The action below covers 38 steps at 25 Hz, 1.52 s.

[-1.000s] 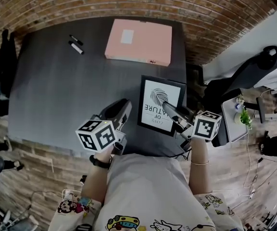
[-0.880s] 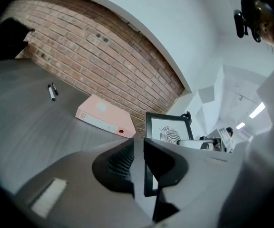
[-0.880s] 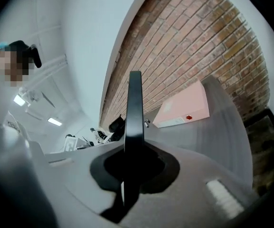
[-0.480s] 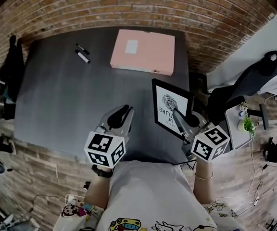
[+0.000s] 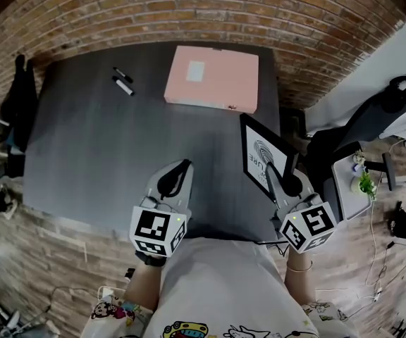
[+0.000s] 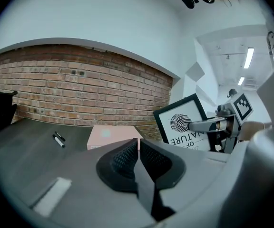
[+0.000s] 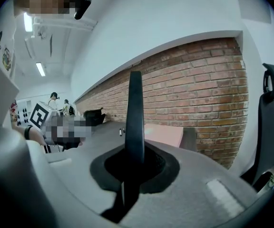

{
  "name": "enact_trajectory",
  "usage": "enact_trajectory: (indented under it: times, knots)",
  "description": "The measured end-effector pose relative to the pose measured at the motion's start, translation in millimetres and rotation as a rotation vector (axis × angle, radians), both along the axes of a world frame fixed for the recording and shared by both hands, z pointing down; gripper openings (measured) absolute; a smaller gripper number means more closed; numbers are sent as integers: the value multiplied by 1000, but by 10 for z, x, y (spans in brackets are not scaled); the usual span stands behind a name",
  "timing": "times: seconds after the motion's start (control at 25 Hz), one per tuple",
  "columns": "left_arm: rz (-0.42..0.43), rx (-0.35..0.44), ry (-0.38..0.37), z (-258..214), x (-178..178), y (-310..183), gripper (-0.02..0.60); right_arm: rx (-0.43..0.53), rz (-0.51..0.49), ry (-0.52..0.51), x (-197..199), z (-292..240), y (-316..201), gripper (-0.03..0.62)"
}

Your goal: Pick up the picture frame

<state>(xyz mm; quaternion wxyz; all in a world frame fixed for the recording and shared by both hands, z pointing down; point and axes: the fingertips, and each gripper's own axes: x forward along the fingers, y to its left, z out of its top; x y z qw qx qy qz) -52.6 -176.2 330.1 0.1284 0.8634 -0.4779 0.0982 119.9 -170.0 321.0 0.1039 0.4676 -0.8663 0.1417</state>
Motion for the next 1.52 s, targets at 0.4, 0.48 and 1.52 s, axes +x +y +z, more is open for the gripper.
enact_trajectory:
  times: [0.4,0.48,1.52]
  knots:
    - [25,4,14,32,59,60,14,9,31,7,75,52,120,12]
    - [28,2,20,45,64,78,12,8,29,13,84,71,135,12]
    - [12,-18,19,139,12,65,14,21,37,-15,63,81,104,12]
